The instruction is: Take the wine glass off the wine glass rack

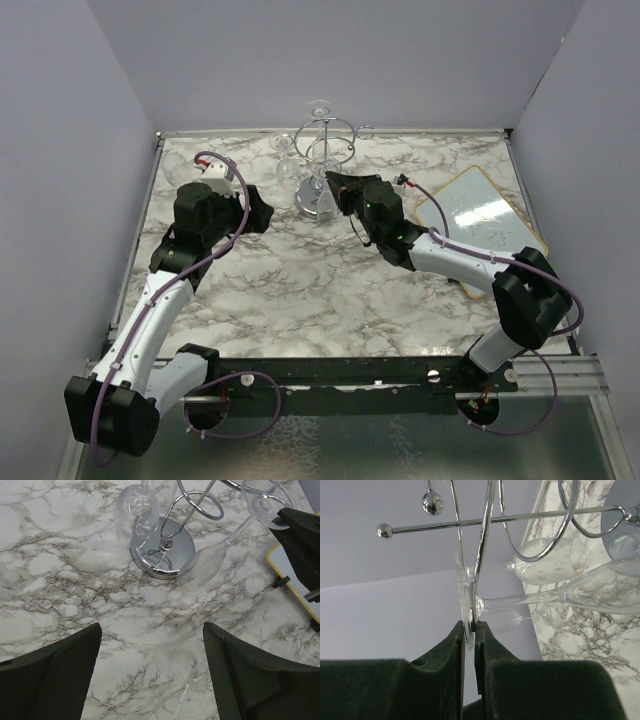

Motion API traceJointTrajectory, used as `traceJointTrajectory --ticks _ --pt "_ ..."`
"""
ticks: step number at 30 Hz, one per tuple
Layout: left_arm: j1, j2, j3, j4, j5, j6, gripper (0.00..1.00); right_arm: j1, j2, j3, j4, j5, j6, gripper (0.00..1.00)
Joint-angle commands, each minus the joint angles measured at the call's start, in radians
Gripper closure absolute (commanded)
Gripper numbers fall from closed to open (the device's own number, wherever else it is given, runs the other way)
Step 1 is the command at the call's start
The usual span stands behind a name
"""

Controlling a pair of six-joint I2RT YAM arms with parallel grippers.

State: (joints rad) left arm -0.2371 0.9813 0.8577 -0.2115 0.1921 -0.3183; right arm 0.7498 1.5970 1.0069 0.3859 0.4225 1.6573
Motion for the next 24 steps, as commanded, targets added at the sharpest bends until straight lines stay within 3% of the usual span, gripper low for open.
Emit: traceJointTrajectory --ticks 1,20,24 --pt "-0.004 -0.010 0.006 -0.007 -0.017 0.013 0.16 0.008 -0.022 0.022 -0.010 0.055 0.013 0.99" --pt "-0.004 -0.012 0.001 -0.001 -0.013 0.011 0.16 0.011 -0.082 0.001 -0.054 0.067 0.025 0.99" --pt "-0.004 -0.011 0.000 -0.001 -0.012 0.010 0.16 0.013 -0.086 0.001 -0.058 0.063 0.016 0.93"
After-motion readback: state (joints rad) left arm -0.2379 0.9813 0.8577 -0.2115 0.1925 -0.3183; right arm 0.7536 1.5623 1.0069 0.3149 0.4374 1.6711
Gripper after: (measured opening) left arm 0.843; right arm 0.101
